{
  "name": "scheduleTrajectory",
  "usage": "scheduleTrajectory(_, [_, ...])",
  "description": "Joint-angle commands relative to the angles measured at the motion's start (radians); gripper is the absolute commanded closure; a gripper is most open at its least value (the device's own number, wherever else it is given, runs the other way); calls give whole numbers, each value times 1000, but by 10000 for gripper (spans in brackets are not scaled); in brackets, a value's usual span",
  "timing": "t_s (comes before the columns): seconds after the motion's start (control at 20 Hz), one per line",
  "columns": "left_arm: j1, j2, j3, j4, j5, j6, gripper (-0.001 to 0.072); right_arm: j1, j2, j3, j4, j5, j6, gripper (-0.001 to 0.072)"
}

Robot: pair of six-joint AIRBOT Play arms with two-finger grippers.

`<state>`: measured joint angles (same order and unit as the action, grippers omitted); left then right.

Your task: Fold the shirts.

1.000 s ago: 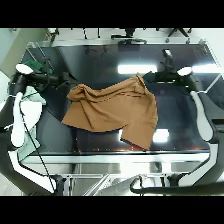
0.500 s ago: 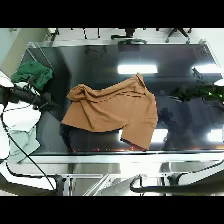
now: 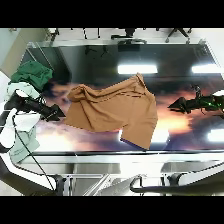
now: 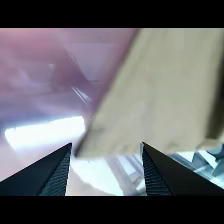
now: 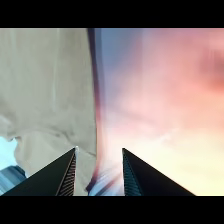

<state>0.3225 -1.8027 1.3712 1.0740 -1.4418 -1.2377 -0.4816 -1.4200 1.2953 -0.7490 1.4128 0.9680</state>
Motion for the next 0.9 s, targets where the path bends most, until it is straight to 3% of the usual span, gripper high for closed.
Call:
scheduleTrajectory(0.0, [-21, -66, 49, -3, 23, -1, 229, 0, 0, -24, -13, -1, -3, 376])
scheduleTrajectory(0.35, [-161, -137, 114, 0, 6, 4, 234, 102, -12, -115, -67, -96, -3, 339])
scheduleTrajectory(0.4, [-173, -136, 115, -1, 5, 13, 422, 122, -23, -115, -67, -100, -3, 339])
scheduleTrajectory(0.45, [-183, -136, 114, -1, 3, 31, 657, 143, -34, -114, -67, -110, -3, 339])
scheduleTrajectory(0.5, [-185, -136, 114, -1, 1, 34, 693, 162, -46, -114, -66, -123, -3, 339])
scheduleTrajectory(0.75, [-182, -117, 114, -2, -30, 32, 695, 247, -74, -113, -56, -129, -7, 348])
scheduleTrajectory(0.8, [-182, -99, 114, -2, -28, 32, 695, 253, -74, -110, -13, -111, -34, 413])
scheduleTrajectory(0.85, [-183, -72, 114, -5, -26, 32, 696, 253, -73, -101, 39, -77, -72, 627])
